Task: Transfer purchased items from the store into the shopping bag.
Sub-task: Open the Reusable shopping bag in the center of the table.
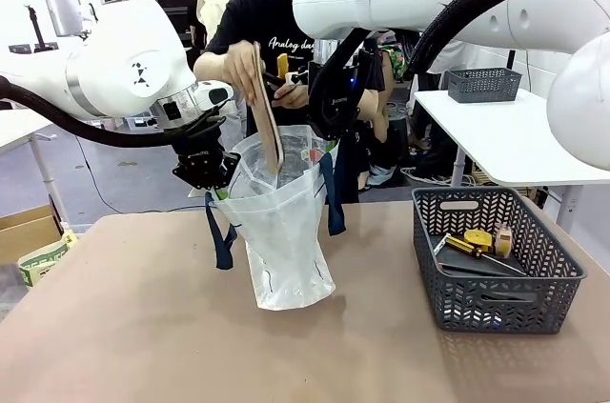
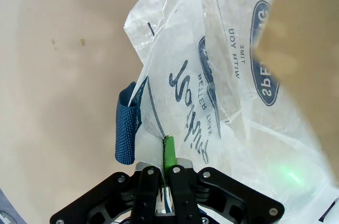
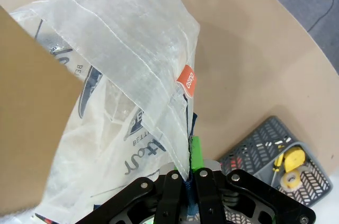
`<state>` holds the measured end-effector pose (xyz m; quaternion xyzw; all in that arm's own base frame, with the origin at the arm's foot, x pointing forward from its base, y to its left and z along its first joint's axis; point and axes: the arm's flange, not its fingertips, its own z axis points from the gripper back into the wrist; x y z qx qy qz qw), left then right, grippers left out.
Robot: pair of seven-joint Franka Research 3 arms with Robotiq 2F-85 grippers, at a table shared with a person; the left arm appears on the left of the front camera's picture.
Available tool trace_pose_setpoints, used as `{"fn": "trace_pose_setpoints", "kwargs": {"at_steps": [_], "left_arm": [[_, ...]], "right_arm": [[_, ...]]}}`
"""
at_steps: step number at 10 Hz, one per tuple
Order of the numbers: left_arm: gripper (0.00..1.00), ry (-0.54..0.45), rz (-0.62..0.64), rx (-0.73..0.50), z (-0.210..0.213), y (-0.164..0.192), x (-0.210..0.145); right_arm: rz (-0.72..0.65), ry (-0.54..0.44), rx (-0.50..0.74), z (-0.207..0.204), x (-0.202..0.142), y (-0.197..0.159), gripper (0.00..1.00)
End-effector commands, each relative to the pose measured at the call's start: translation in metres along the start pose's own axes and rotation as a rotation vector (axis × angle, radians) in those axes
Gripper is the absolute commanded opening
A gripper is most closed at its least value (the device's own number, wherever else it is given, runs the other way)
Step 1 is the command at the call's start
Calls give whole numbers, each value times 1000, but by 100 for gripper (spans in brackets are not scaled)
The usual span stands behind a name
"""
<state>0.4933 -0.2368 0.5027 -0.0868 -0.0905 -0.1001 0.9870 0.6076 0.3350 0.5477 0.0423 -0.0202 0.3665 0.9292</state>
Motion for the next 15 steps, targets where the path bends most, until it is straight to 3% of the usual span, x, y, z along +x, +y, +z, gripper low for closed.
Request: {"fn": "trace_pose_setpoints", "kwargs": {"at_steps": [1,15], "left_arm": [[0,2,-5,-2,0,0,0],[0,2,-5,-2,0,0,0]], "right_arm": [[1,0,0,1,0,0,0],[1,0,0,1,0,0,0]]}}
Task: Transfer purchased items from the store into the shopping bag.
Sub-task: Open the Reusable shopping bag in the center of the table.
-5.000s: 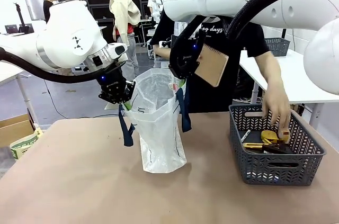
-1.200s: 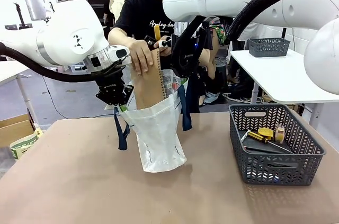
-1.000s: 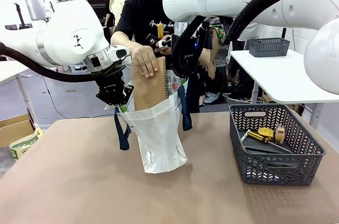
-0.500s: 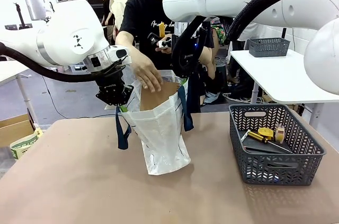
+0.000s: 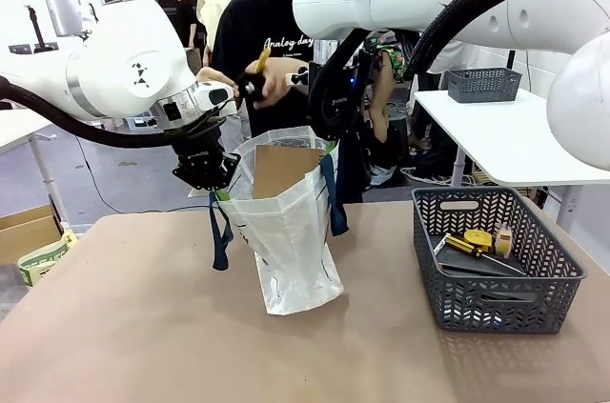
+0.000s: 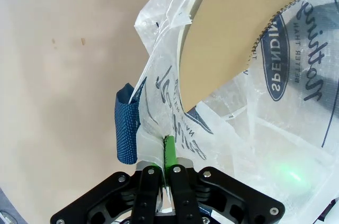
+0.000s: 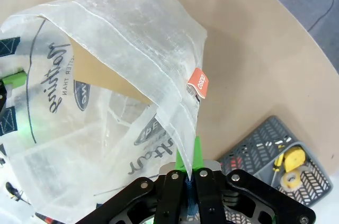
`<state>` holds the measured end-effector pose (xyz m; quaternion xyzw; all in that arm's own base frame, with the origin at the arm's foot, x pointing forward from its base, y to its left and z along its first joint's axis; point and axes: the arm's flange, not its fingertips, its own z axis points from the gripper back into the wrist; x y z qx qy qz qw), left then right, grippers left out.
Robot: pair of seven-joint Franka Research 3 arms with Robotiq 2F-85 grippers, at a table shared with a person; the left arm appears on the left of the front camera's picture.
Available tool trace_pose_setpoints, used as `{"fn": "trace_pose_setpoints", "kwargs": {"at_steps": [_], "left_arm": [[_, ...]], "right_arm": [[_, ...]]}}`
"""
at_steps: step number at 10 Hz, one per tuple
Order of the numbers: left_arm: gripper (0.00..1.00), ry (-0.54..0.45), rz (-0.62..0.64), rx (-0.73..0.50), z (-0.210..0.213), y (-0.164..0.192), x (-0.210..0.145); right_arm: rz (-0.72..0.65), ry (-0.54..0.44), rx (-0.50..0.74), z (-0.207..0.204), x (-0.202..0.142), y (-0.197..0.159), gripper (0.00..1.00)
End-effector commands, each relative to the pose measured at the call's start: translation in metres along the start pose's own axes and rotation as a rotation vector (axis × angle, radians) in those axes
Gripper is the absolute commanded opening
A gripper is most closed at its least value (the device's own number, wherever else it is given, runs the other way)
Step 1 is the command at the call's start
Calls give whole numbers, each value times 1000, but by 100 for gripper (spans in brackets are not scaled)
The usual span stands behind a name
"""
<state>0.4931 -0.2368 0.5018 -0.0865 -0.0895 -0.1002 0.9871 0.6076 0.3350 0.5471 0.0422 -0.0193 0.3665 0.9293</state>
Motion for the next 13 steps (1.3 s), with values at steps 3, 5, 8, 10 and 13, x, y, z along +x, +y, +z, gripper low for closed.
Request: {"fn": "trace_pose_setpoints", "kwargs": {"at_steps": [3,5,8,10,13], "left_arm": [[0,0,-5,-2,1,0,0],[0,0,-5,-2,1,0,0],[0,0,-5,-2,1,0,0],[0,0,-5,-2,1,0,0],[0,0,-5,-2,1,0,0]], "right_arm": [[1,-1,-1,1,0,0,0],[1,-1,-1,1,0,0,0],[1,-1,-1,1,0,0,0],[1,-1,-1,1,0,0,0],[1,-1,-1,1,0,0,0]]}}
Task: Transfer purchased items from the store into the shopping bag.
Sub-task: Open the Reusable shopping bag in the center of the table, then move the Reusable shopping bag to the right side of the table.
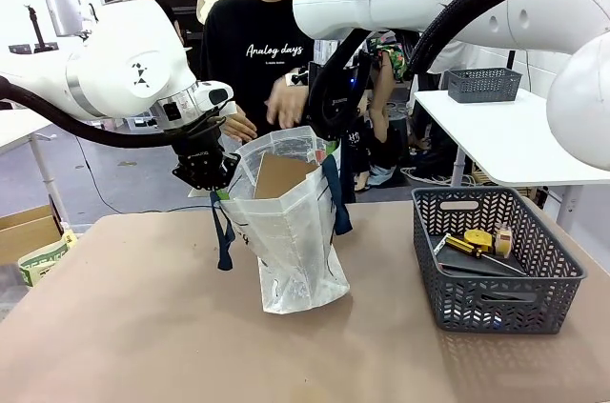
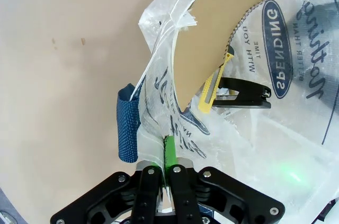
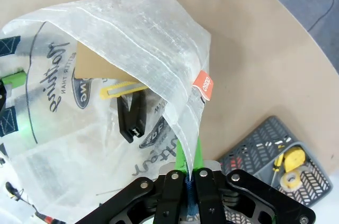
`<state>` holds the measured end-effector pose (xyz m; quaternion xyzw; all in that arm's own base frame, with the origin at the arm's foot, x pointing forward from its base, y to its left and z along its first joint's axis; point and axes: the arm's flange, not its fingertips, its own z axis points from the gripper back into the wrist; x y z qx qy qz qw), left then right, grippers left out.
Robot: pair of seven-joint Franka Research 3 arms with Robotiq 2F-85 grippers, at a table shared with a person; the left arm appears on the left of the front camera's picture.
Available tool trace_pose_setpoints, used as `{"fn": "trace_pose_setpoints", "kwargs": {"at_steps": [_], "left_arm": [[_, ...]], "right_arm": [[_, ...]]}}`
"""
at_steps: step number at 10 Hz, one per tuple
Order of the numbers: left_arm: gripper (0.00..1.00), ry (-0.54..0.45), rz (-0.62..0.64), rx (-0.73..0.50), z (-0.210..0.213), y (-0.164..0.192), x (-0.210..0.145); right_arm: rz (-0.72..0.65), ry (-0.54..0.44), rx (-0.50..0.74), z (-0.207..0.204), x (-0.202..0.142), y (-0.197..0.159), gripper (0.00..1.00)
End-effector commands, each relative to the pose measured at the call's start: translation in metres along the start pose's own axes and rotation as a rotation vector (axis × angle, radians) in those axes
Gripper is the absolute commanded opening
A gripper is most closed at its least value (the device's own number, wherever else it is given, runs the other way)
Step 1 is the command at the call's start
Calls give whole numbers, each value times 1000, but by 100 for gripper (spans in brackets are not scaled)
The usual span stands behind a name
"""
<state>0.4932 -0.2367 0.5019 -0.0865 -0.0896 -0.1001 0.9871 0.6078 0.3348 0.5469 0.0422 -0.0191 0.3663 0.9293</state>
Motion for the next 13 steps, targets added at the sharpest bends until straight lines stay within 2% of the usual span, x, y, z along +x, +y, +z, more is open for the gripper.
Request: {"fn": "trace_pose_setpoints", "kwargs": {"at_steps": [1,13], "left_arm": [[0,0,-5,-2,1,0,0],[0,0,-5,-2,1,0,0]], "right_arm": [[1,-2,-1,1,0,1,0],[1,-2,-1,1,0,1,0]]}}
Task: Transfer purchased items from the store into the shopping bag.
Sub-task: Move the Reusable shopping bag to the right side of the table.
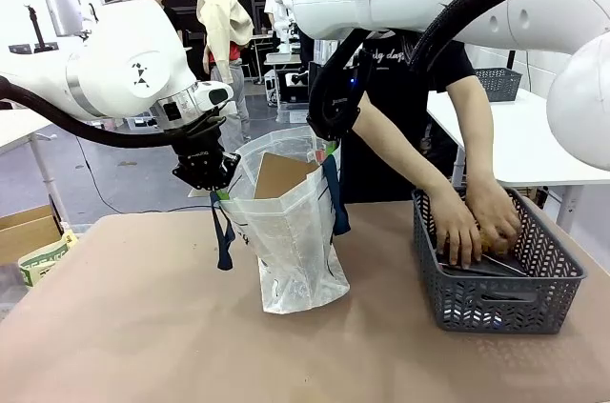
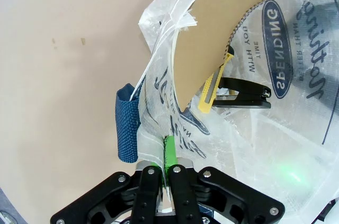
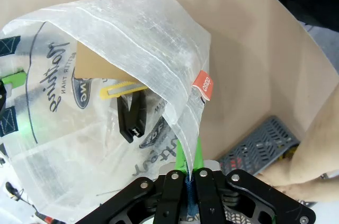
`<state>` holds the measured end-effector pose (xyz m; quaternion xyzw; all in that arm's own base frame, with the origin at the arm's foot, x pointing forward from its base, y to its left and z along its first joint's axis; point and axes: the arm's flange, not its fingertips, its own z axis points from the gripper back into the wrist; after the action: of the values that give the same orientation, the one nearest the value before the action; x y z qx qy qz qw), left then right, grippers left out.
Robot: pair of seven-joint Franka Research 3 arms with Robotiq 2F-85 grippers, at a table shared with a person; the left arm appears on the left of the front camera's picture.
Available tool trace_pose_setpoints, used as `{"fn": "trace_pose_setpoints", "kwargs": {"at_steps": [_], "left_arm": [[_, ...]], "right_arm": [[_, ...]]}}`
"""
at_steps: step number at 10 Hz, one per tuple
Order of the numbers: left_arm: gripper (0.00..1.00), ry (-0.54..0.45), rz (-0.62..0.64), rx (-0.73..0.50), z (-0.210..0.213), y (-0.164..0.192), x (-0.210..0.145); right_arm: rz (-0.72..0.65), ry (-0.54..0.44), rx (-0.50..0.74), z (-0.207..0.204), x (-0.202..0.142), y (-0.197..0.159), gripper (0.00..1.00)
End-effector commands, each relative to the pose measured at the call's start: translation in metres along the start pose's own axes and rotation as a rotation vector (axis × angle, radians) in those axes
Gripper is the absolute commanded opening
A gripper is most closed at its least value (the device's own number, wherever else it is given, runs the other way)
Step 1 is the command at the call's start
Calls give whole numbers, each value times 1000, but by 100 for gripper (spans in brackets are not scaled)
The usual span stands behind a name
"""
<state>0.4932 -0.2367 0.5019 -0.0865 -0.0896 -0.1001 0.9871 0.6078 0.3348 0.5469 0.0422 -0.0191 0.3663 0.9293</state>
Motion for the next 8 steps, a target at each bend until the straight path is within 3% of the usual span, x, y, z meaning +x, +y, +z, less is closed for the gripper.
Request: {"fn": "trace_pose_setpoints", "kwargs": {"at_steps": [1,8], "left_arm": [[0,0,-5,-2,1,0,0],[0,0,-5,-2,1,0,0]], "right_arm": [[1,-2,-1,1,0,1,0],[1,-2,-1,1,0,1,0]]}}
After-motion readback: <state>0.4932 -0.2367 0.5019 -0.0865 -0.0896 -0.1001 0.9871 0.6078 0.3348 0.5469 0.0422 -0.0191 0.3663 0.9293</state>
